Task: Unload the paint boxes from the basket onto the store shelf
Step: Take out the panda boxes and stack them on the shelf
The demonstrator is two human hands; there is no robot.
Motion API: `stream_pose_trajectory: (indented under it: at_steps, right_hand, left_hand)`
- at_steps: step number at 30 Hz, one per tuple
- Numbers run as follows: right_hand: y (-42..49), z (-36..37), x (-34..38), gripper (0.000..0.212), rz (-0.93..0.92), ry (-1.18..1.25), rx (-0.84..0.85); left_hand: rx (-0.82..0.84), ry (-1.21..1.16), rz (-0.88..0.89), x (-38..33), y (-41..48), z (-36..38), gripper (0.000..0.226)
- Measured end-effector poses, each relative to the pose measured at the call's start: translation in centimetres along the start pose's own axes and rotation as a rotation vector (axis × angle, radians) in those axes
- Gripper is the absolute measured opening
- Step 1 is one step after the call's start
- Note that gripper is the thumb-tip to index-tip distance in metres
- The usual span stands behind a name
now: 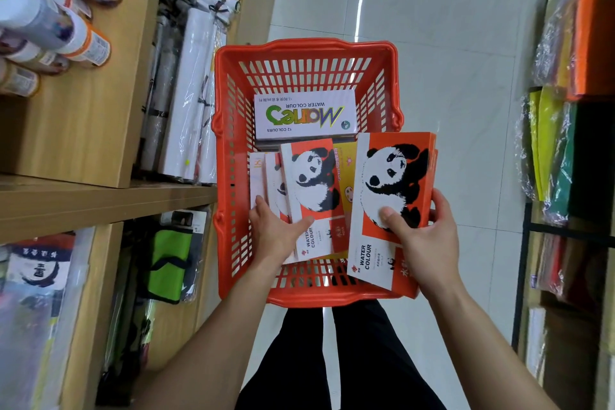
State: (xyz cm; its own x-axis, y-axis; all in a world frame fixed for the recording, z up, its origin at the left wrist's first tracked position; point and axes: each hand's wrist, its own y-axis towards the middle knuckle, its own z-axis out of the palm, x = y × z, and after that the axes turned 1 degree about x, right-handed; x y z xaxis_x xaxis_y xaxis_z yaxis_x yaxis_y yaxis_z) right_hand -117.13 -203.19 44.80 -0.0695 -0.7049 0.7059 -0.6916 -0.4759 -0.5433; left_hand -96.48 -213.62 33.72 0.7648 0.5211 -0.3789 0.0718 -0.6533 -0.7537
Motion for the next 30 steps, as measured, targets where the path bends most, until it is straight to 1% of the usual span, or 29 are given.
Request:
stream_pose_trajectory:
  at_steps: [3, 7, 10, 12, 15, 17, 21, 24, 28, 30]
  right_hand:
    - [0.0, 0.1, 0.1, 0.074, -0.001, -0.016, -0.005]
    - [0.0, 0.0, 0.2, 0.069, 0.003, -0.030, -0.003]
    - [-0.1, 0.0, 0.2, 0.068, 0.004, -0.033, -0.008]
    - [-0.1, 0.0, 0.2, 0.068, 0.007, -0.031, -0.008]
    - [-0.2, 0.0, 0.5, 0.064, 0.013, -0.014, -0.002]
    - [-0.6, -0.1, 0.9, 0.060, 0.011, -0.001, -0.001]
    - [-2.6, -0.5, 2.0, 0.058, -0.009, -0.008, 0.030]
    - [-5.1, -1.5, 3.4, 0.055, -0.044, -0.006, 0.069]
    - [-9.0, -2.8, 6.4, 0.059, -0.127, 0.000, 0.149]
    - [-10.8, -3.4, 8.4, 0.063, -0.191, 0.008, 0.211]
  left_hand:
    - [0.044, -0.102, 0.029, -0.7, 0.3, -1.0, 0.129]
    - [0.077, -0.011, 0.054, -2.1, 0.1, -0.8, 0.132]
    - [0.059, -0.011, 0.049, -2.3, 0.0, -0.5, 0.133]
    - [0.046, -0.044, 0.068, -2.5, -0.2, -0.6, 0.127]
    - [0.034, -0.103, 0.120, -2.8, -1.1, -1.5, 0.109]
    - [0.036, -0.152, 0.130, -2.9, -2.1, -2.8, 0.104]
    - [0.009, -0.240, 0.126, -2.5, -5.7, -6.7, 0.100]
    - [-0.019, -0.319, 0.171, -2.5, -9.8, -10.4, 0.087]
    - [-0.034, -0.425, 0.246, -1.9, -16.3, -15.7, 0.070]
    - [-0.067, -0.522, 0.284, -1.4, -20.1, -18.0, 0.066]
